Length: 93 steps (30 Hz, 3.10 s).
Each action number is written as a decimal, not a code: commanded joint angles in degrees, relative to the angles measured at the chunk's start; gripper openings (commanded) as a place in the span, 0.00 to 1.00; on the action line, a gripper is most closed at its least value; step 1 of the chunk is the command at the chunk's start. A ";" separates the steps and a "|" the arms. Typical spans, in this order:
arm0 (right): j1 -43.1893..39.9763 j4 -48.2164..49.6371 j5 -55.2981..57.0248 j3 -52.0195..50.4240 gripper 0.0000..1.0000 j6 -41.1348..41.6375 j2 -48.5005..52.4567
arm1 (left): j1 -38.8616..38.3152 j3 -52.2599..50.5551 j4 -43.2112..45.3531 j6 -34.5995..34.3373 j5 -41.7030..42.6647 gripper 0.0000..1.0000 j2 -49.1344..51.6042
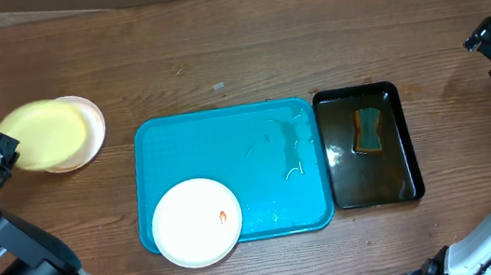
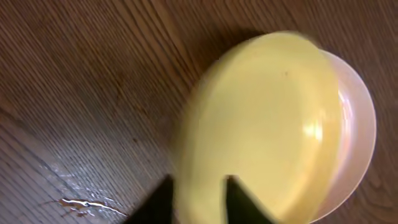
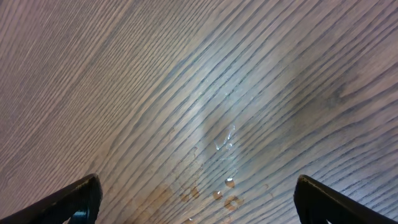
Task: Clean dirty plates on tray and stack at the side
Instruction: 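Lift the yellow plate with the left gripper and carry it left, then lower the yellow plate onto the white plate and release it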
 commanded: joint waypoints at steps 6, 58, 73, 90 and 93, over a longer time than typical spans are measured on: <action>-0.24 0.20 0.00 0.96 1.00 0.28 -1.36 | -2.86 -0.44 -4.13 2.95 14.25 0.78 -0.22; -0.24 0.20 0.00 0.96 1.00 0.28 -1.36 | -8.72 -0.85 -0.81 -2.05 -7.74 0.32 7.58; -0.24 0.20 0.00 0.96 1.00 0.28 -1.36 | -8.72 -3.85 2.99 -2.03 -7.93 0.20 7.58; -0.24 0.20 0.00 0.96 1.00 0.28 -1.36 | -8.90 -5.88 5.09 -2.05 -7.48 0.08 7.58; -0.24 0.20 0.00 0.96 1.00 0.28 -1.36 | -9.16 -5.55 7.10 -2.03 -4.11 0.04 7.56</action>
